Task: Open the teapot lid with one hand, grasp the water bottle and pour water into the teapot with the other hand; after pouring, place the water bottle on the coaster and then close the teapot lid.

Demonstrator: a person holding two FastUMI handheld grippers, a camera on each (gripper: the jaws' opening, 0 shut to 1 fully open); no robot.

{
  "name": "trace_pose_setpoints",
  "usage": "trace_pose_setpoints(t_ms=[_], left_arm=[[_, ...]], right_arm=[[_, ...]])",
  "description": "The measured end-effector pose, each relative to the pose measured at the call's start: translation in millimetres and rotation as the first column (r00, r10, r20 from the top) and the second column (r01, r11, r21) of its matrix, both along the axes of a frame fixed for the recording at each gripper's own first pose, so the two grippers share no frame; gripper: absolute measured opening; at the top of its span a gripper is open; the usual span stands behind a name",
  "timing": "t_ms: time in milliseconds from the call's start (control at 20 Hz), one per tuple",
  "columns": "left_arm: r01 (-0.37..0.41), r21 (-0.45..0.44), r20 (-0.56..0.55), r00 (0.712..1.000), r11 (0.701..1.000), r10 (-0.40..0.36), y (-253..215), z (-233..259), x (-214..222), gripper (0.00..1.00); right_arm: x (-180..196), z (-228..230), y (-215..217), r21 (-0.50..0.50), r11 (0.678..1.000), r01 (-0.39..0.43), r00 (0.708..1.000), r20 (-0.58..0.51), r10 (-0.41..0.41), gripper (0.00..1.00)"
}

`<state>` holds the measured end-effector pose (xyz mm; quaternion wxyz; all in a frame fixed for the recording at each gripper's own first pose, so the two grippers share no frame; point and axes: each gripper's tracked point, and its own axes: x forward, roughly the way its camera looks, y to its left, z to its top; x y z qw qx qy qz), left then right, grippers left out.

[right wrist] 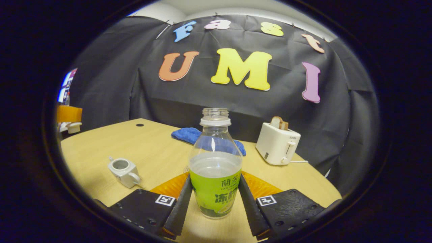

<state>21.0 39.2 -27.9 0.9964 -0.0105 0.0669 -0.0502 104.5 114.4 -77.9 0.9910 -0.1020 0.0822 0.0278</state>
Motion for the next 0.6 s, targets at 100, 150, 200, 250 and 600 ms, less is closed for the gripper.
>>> trace_pose_setpoints(t_ms=[100, 150, 200, 250, 600], left_arm=[[0.047, 0.003, 0.016, 0.999, 0.999, -0.047, -2.9, 4.2, -4.1, 0.03], [0.069, 0.004, 0.018, 0.997, 0.998, -0.069, -3.2, 4.8, -6.1, 0.03], [0.073, 0.001, 0.027, 0.997, 0.997, -0.073, -0.1, 7.1, -6.9, 0.03], [0.071, -0.009, 0.034, 0.997, 0.997, -0.071, 4.9, 9.7, -7.8, 0.03], [0.063, -0.059, 0.064, 0.996, 0.996, -0.060, 26.3, 21.8, -16.7, 0.03]], right_arm=[[1.4, 3.1, 4.0, -0.102, 0.995, 0.017, 1.000, 0.003, -0.017, 0.73], [2.8, 3.0, 6.8, -0.161, 0.987, 0.020, 1.000, -0.001, -0.021, 0.73], [4.9, 1.5, 9.8, -0.225, 0.974, 0.025, 1.000, -0.005, -0.027, 0.74], [6.8, 1.7, 10.7, -0.291, 0.956, 0.036, 0.999, -0.002, -0.039, 0.74], [14.2, -13.9, 41.5, -0.558, 0.829, -0.020, 0.999, -0.033, 0.002, 0.74]])
